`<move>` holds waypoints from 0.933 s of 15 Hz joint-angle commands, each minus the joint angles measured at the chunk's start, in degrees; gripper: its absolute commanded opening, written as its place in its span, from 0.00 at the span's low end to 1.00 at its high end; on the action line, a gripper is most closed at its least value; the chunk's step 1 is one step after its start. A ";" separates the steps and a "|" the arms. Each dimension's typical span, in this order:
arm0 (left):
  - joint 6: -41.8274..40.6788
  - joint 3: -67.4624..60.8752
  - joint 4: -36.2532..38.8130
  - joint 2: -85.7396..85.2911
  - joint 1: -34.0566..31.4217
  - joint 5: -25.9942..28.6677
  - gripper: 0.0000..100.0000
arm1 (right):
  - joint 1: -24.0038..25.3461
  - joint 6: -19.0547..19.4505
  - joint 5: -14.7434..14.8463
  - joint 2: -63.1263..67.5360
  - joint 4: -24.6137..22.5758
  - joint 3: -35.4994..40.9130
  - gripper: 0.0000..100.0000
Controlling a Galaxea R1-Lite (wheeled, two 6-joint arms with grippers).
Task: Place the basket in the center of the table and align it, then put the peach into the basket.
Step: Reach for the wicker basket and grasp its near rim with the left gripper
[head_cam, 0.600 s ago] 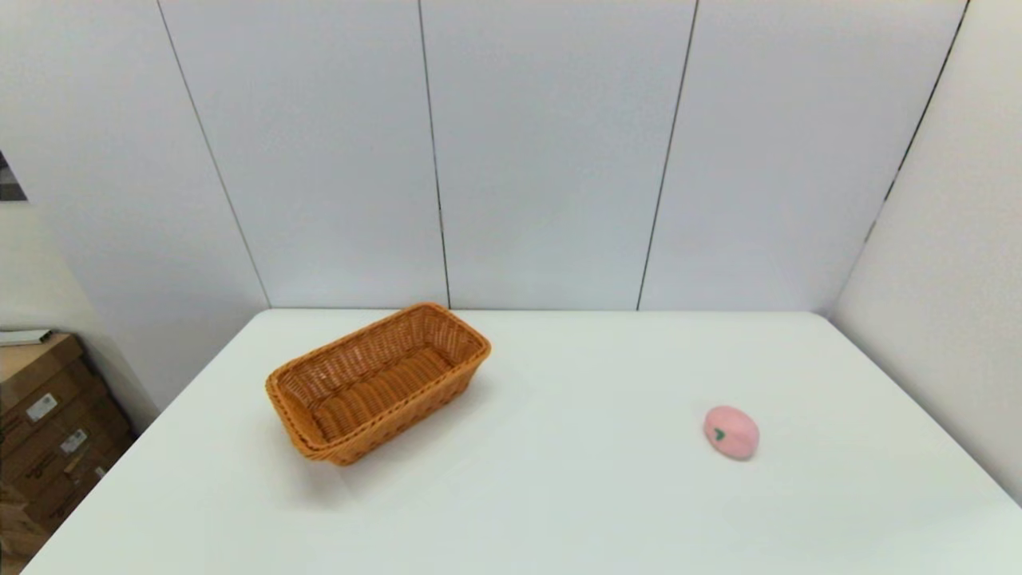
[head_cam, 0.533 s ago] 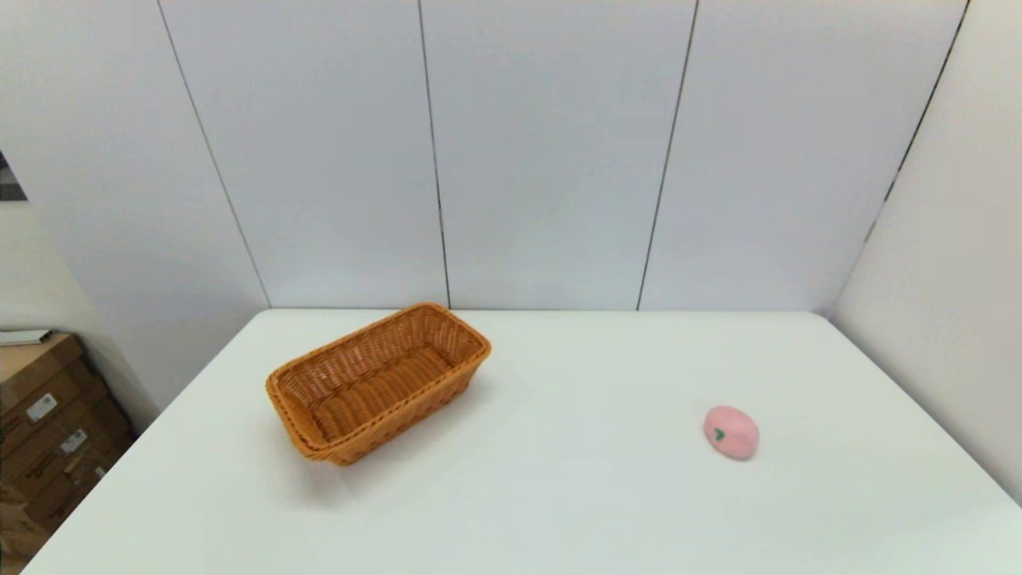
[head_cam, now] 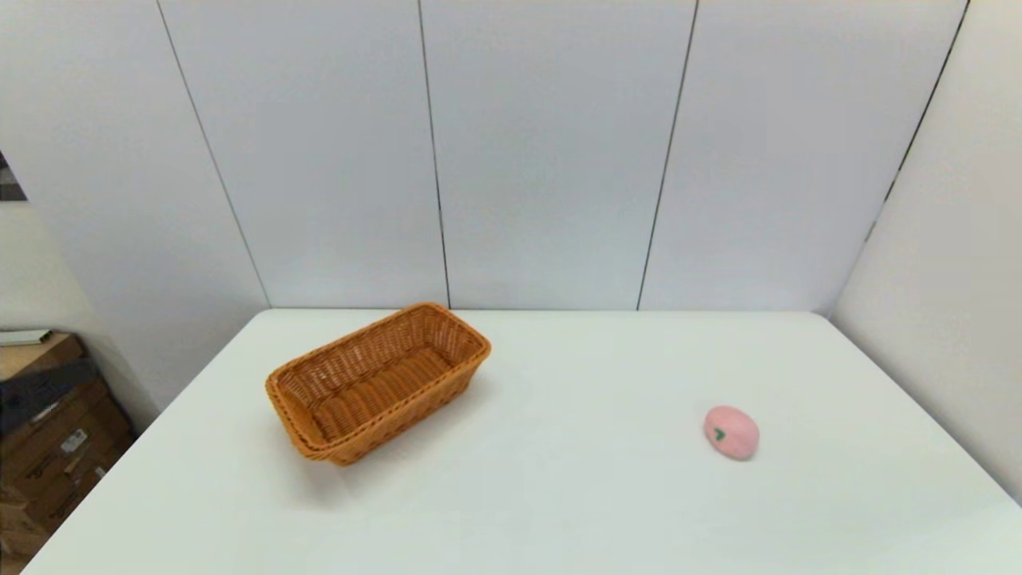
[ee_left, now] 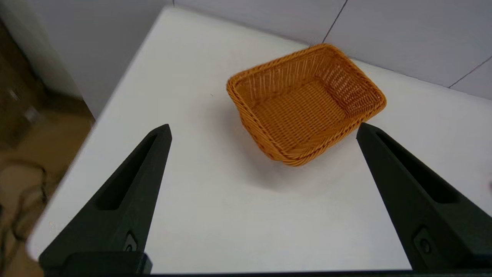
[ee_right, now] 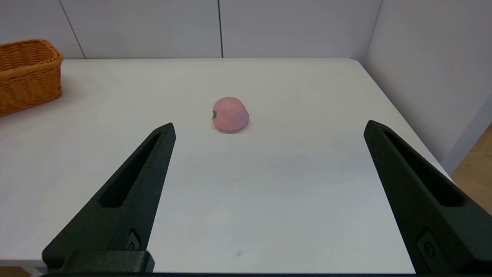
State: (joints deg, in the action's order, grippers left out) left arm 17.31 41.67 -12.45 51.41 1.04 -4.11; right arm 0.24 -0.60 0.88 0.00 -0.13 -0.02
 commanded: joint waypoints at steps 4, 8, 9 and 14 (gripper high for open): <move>21.45 13.79 -1.97 45.80 7.49 -3.71 1.00 | 0.02 -0.02 0.00 -0.09 -0.04 -0.06 1.00; 27.43 15.99 -3.29 55.91 9.42 -3.10 1.00 | 0.02 -0.02 0.00 -0.09 -0.04 -0.06 1.00; 28.22 16.87 -3.64 57.75 9.42 -2.31 1.00 | 0.02 -0.02 0.00 -0.09 -0.04 -0.06 1.00; 30.59 20.73 -5.57 64.87 7.05 3.05 1.00 | 0.02 -0.02 0.00 -0.09 -0.13 0.02 1.00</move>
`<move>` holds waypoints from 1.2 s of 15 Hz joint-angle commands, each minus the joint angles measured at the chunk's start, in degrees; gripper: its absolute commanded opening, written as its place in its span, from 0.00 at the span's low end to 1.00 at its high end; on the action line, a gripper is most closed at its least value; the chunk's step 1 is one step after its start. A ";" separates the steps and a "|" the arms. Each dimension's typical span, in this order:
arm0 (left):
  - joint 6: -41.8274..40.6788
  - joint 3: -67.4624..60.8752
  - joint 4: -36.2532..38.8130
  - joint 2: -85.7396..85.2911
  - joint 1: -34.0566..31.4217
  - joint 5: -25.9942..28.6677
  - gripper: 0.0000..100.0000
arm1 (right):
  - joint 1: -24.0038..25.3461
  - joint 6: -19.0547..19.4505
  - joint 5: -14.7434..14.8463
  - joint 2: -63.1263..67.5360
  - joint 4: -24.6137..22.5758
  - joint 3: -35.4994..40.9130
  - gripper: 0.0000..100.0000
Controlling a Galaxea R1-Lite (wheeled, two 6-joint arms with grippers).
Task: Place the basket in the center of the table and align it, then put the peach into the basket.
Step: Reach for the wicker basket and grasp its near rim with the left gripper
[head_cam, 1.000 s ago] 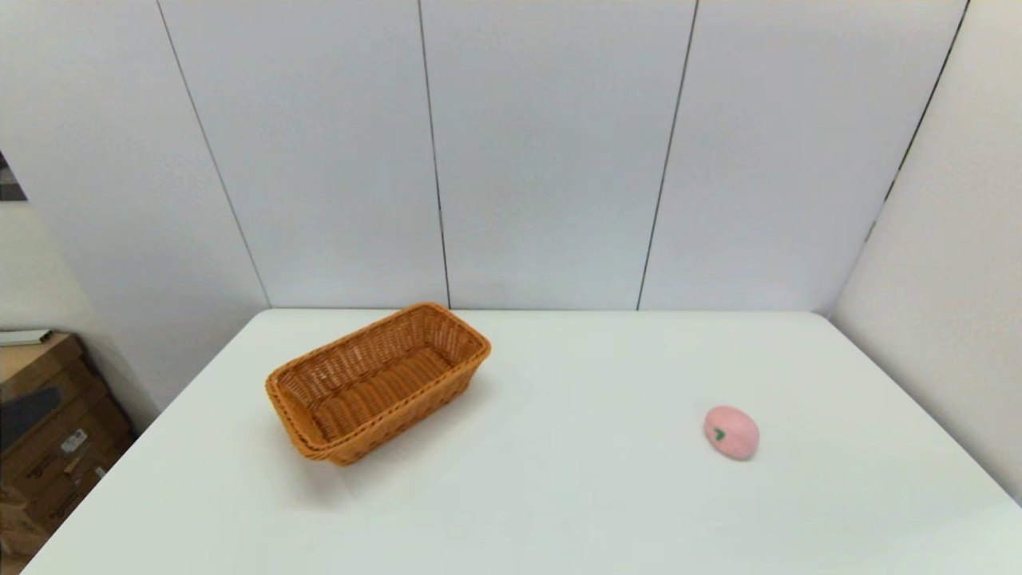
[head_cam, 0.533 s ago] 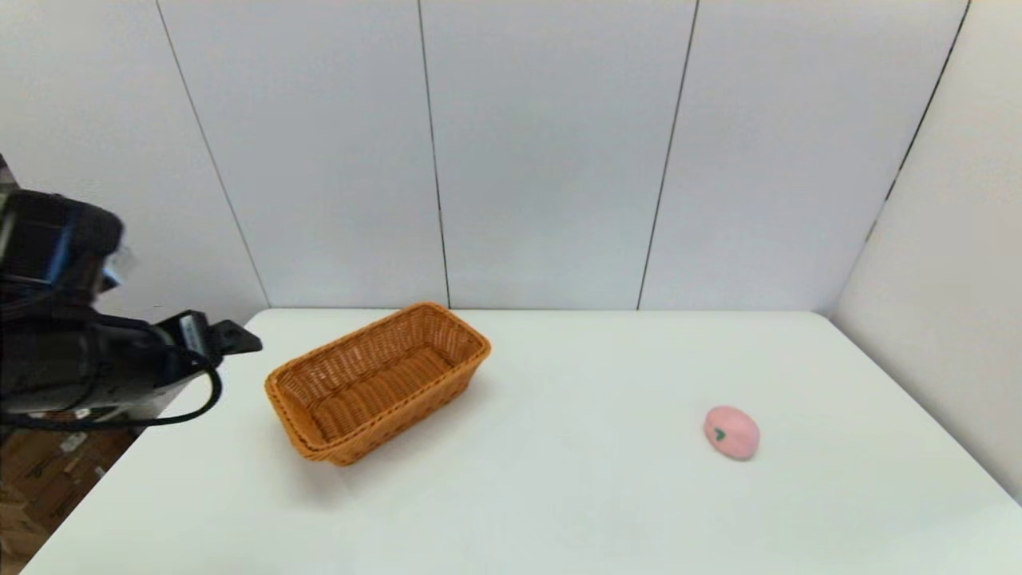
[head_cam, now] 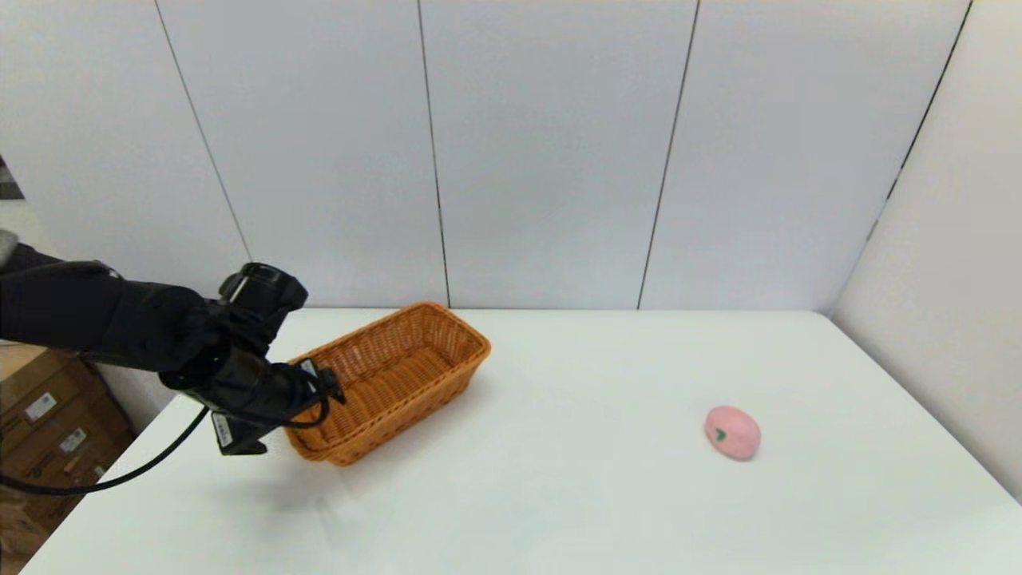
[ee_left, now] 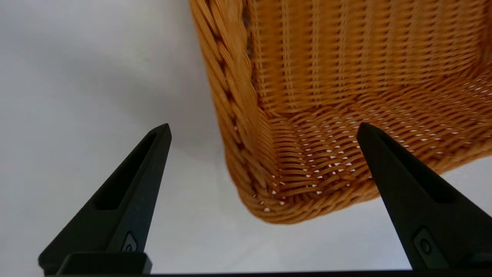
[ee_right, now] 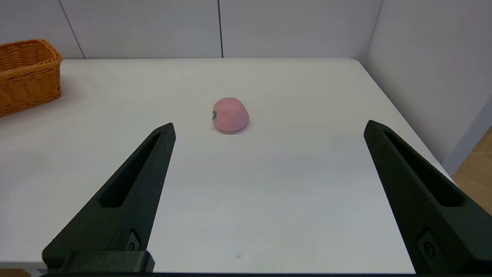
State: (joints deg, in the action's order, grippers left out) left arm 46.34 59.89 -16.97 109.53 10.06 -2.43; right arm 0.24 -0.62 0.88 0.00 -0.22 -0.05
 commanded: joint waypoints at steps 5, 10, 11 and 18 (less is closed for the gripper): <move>1.48 3.92 -1.31 9.47 -6.28 4.54 1.00 | 0.02 0.01 0.00 -0.09 0.04 -0.04 1.00; 1.39 4.36 -1.40 10.00 -6.54 6.47 0.00 | 0.02 0.01 0.00 -0.09 0.13 -0.04 1.00; 1.39 4.53 -1.40 10.00 -6.54 7.52 0.00 | 0.02 0.01 0.00 -0.09 0.13 -0.04 1.00; 1.56 4.36 -1.49 7.98 -7.86 20.97 0.00 | 0.02 0.01 0.00 -0.09 0.13 -0.04 1.00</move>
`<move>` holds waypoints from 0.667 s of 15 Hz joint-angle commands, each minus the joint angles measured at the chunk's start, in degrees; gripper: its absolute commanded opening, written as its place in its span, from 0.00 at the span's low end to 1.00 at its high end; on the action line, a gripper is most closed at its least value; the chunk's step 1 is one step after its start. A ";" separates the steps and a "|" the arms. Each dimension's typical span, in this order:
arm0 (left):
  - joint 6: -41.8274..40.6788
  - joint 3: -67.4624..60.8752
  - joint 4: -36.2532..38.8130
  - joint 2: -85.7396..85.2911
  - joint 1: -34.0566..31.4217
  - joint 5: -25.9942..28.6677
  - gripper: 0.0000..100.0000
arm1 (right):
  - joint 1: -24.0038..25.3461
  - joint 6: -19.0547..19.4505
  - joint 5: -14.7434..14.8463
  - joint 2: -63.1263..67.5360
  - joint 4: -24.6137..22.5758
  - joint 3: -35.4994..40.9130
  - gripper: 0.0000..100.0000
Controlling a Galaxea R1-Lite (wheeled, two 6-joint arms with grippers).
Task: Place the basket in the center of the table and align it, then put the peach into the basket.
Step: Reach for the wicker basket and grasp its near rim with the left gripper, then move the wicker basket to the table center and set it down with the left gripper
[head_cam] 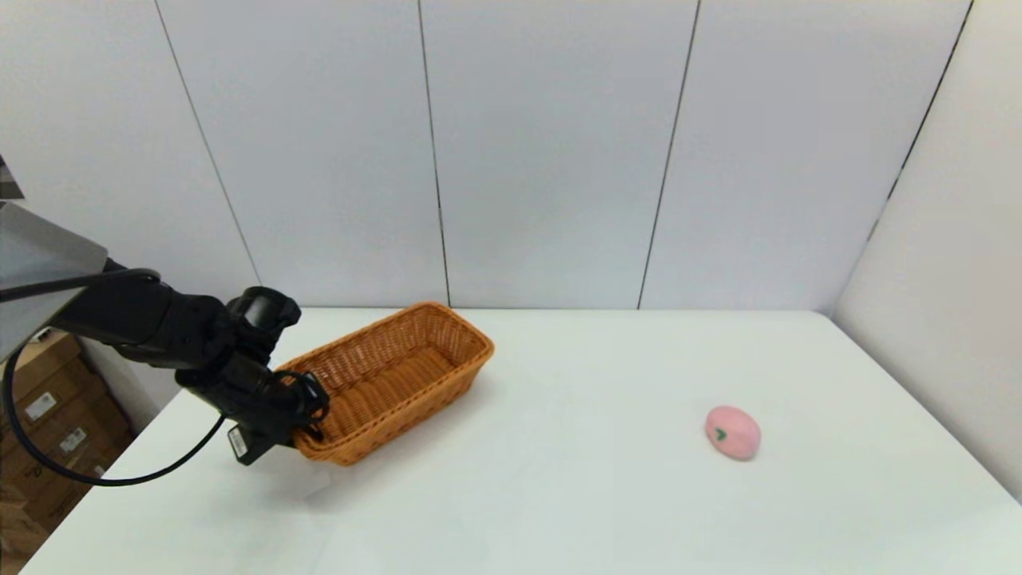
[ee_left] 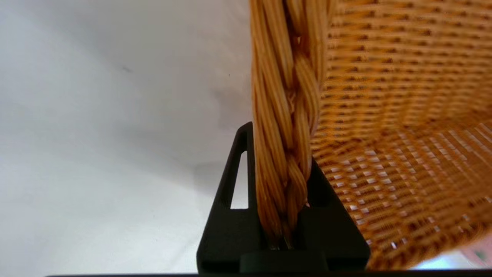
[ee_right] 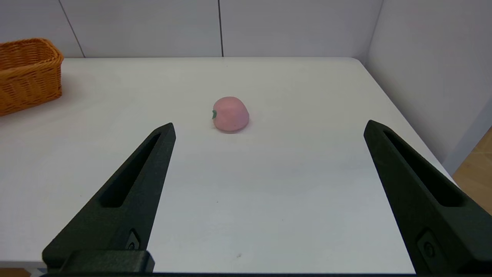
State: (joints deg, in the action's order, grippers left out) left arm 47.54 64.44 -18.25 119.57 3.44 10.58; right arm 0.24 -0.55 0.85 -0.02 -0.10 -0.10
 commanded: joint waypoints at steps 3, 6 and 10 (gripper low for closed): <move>-1.14 -0.28 -0.91 -5.13 -2.65 18.86 0.00 | 0.02 0.02 0.03 -0.06 0.01 0.01 1.00; -9.14 0.07 -5.22 -8.82 -2.38 25.37 0.00 | 0.02 0.02 0.03 -0.06 0.10 0.01 1.00; -19.24 0.25 -11.99 -10.05 7.55 17.90 0.00 | 0.02 0.02 0.03 -0.06 0.10 0.01 1.00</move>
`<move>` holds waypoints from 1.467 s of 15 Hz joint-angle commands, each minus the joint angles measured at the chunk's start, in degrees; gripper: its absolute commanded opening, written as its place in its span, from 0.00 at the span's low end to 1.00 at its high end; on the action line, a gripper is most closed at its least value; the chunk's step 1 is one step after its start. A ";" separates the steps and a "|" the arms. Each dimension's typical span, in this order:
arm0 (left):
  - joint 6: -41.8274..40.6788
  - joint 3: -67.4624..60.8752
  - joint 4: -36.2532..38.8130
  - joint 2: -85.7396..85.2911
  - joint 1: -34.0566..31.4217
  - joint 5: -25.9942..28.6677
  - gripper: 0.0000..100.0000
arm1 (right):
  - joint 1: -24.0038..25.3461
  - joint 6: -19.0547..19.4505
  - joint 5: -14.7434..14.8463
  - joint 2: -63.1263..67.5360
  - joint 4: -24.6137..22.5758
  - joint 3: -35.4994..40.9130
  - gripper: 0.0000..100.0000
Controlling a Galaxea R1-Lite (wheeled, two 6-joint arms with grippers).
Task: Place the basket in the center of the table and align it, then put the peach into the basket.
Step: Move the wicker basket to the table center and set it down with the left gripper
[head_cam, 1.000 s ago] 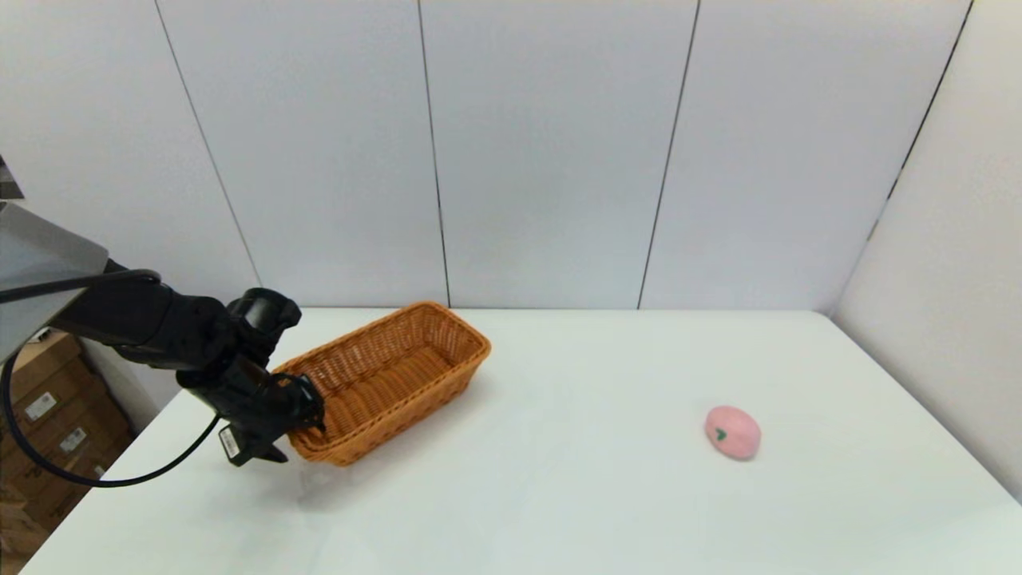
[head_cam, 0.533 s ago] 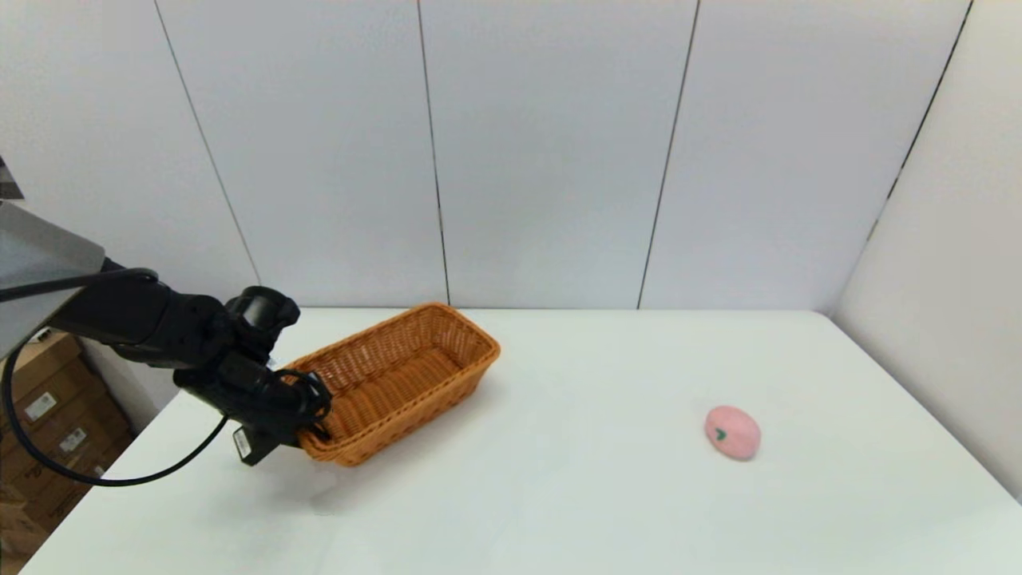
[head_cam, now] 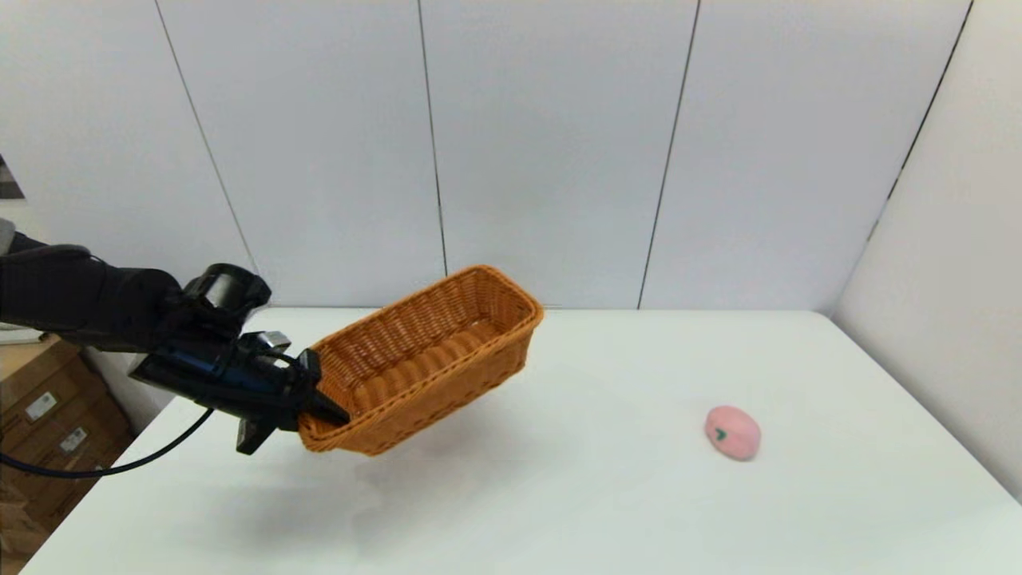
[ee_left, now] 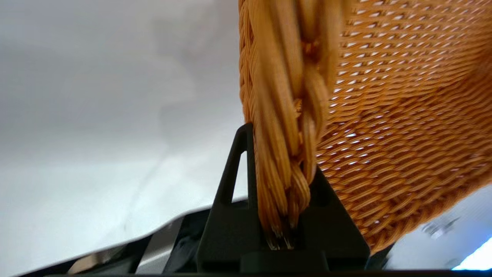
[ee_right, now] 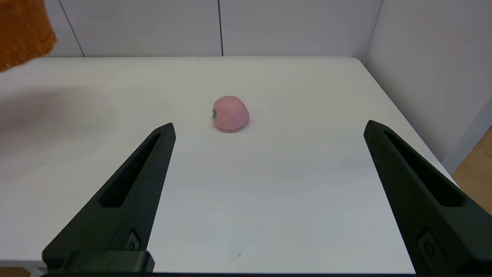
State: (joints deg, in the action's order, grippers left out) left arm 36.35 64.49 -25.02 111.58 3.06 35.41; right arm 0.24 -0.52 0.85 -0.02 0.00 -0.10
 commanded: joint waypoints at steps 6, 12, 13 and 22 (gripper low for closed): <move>-8.67 7.05 -6.98 1.27 22.25 -14.85 0.00 | 0.02 0.00 0.03 -0.06 0.00 0.01 1.00; -8.40 10.75 -10.23 7.42 25.68 -15.02 0.00 | 0.02 0.08 0.03 -0.06 0.09 0.01 1.00; -8.32 10.75 -10.23 8.04 25.33 -15.11 0.00 | 0.02 0.08 0.03 -0.06 0.09 0.01 1.00; -8.23 10.66 -9.79 9.53 22.08 -15.20 1.00 | 0.02 0.17 0.03 0.02 0.18 -0.08 1.00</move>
State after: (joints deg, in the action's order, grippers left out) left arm 27.92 75.15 -34.61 120.81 25.22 20.14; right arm 0.24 -0.33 0.85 0.00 0.16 -0.11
